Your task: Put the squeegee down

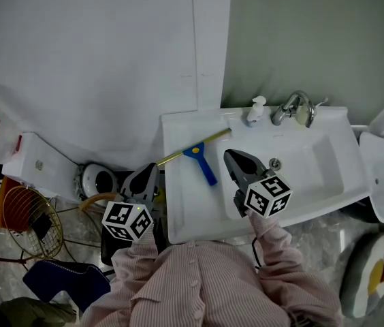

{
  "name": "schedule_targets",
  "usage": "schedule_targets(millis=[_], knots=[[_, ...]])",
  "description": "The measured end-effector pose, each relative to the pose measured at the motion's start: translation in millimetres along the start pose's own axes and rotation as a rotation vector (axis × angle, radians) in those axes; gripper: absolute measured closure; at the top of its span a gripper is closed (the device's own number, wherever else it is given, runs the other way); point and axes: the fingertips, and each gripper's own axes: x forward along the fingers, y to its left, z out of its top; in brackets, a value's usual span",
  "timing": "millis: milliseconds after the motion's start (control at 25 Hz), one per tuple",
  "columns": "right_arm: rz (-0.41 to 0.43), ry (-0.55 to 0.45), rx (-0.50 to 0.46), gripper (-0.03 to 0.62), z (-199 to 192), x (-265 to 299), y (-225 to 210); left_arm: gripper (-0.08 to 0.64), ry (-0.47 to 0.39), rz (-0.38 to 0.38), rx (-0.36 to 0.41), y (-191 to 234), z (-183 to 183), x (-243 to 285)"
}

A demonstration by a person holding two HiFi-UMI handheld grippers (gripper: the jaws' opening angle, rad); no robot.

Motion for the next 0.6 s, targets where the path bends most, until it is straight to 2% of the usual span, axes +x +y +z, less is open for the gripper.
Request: schedule_targets(millis=[600], knots=[[-0.078, -0.018, -0.018, 0.588, 1.1, -6.6, -14.9, 0.558, 0.015, 0.032, 0.001, 9.1, -6.3, -5.6]])
